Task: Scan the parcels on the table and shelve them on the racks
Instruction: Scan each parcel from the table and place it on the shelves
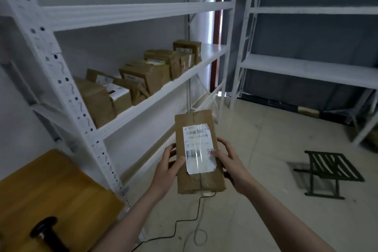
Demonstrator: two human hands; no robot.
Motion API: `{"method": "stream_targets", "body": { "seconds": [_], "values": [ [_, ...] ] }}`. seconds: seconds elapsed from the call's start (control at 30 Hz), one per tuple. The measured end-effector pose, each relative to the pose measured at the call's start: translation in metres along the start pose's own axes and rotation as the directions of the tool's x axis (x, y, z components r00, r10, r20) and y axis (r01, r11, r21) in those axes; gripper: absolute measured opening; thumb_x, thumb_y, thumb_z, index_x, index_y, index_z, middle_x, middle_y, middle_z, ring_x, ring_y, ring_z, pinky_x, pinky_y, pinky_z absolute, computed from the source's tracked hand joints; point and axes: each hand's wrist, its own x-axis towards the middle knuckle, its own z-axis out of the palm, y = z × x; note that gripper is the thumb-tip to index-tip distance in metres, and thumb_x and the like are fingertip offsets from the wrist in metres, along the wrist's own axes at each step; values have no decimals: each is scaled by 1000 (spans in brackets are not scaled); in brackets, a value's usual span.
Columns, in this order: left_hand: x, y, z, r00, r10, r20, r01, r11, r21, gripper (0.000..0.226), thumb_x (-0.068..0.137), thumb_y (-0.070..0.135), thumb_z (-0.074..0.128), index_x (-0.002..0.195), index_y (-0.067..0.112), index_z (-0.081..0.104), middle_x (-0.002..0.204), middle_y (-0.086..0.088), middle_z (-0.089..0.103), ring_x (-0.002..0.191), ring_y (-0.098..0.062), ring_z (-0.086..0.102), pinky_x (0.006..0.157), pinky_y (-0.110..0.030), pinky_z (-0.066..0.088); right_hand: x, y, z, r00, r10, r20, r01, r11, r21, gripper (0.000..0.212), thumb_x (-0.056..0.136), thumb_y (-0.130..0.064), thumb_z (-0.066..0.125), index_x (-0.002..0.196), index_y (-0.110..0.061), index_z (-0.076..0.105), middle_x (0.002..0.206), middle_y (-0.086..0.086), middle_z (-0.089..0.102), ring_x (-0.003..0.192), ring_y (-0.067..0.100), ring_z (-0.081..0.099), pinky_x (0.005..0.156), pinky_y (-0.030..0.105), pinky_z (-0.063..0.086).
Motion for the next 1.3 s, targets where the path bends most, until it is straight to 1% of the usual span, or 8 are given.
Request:
{"method": "stream_targets", "body": {
  "seconds": [0.1,0.27,0.53,0.67,0.77,1.03,1.17,1.3],
  "values": [
    [33,11,31,999,8,45,-9,1000,22,33,85,48,60,114,56,45,123,17,55,118,-13,55,91,-42,54,14,-12,-37,999,12,-40,-11,999,41,35,92,-31,58,122,-45,48,110,17,65,79,19,63,56,26,52],
    [98,23,74,995,40,89,-42,999,24,38,74,61,57,111,56,47,121,17,58,116,-13,57,90,-43,55,55,-29,-87,994,-9,-108,15,999,48,34,91,-35,58,121,-45,48,104,6,68,92,22,68,64,32,56],
    [245,28,125,989,75,125,-76,997,6,25,95,37,55,108,55,44,120,14,56,111,-13,59,86,-39,57,178,-63,-150,983,-36,-182,41,999,21,33,90,-37,59,121,-44,49,95,1,71,87,19,69,64,32,56],
    [330,39,136,990,37,133,-33,999,-33,24,97,32,52,111,49,45,121,8,56,101,-7,62,66,-22,56,258,-97,-173,984,-49,-171,48,999,-11,30,90,-37,59,118,-45,49,95,2,70,88,20,68,65,32,56],
    [391,46,141,989,43,145,-40,999,-25,28,97,31,51,124,36,44,124,2,57,101,-6,62,63,-16,53,315,-119,-188,984,-70,-162,65,997,-39,27,91,-38,58,115,-47,49,96,4,68,87,19,67,62,31,55],
    [510,38,158,992,42,119,-45,999,22,18,99,31,48,115,39,45,117,8,58,103,-8,61,68,-20,56,439,-140,-219,991,-44,-129,38,998,-48,38,90,-44,56,125,-42,44,105,4,65,92,21,65,62,30,52],
    [573,22,165,998,40,51,-46,991,125,30,97,36,51,126,31,42,121,11,52,112,-7,54,87,-31,56,509,-141,-237,996,-32,-80,25,997,-78,39,88,-47,57,125,-42,44,106,4,63,94,23,65,68,35,54],
    [643,14,172,997,56,-58,-45,983,178,28,98,33,52,122,27,40,111,18,51,99,4,53,81,-20,53,594,-153,-254,999,-46,3,46,993,-111,45,85,-51,59,126,-40,45,112,3,61,97,23,64,67,35,54]
  ]
}}
